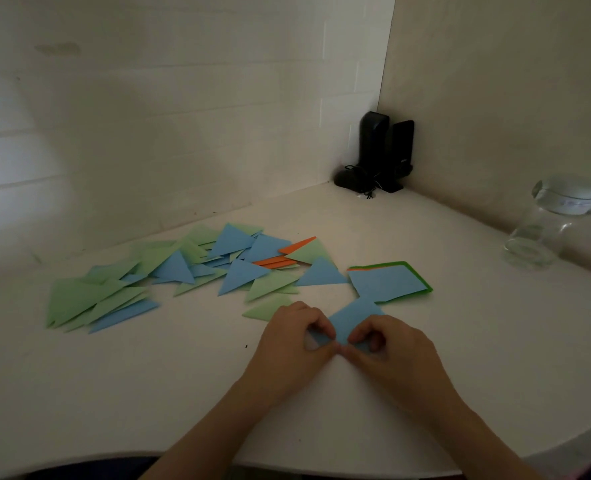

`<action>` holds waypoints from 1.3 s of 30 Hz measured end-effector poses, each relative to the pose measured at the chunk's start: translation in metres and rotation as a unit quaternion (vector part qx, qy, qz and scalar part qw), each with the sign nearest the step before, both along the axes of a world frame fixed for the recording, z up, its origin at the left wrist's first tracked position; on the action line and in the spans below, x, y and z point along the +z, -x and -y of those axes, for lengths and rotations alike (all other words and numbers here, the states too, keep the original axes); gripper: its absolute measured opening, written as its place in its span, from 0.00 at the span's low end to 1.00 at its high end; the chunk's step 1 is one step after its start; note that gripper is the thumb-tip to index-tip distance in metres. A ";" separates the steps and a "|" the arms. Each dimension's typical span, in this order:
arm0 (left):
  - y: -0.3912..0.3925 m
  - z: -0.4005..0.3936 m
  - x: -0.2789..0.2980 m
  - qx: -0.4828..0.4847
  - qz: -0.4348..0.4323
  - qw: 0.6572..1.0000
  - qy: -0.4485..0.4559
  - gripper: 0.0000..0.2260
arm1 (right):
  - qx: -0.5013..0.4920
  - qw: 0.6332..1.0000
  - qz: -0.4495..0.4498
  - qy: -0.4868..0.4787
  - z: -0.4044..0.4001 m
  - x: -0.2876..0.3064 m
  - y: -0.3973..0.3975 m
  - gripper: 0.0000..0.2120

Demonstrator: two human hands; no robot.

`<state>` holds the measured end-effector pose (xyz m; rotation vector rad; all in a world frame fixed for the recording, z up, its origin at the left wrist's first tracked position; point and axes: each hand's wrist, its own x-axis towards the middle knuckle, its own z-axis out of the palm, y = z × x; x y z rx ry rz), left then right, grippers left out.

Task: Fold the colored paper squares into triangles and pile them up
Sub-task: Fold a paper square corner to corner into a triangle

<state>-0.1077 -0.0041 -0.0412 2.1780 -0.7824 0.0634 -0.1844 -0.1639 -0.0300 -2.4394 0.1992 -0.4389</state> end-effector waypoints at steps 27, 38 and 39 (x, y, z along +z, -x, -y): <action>0.007 -0.021 0.009 -0.079 0.034 0.996 0.029 0.16 | 0.059 0.994 -0.087 -0.002 0.003 0.004 -0.005 0.06; 0.001 -0.012 0.005 -0.124 0.144 0.979 -0.067 0.06 | 0.118 0.991 -0.045 0.037 0.017 0.011 0.002 0.13; 0.002 -0.010 0.006 -0.121 0.147 0.979 -0.068 0.05 | 0.094 0.995 -0.017 0.024 0.016 0.009 0.003 0.12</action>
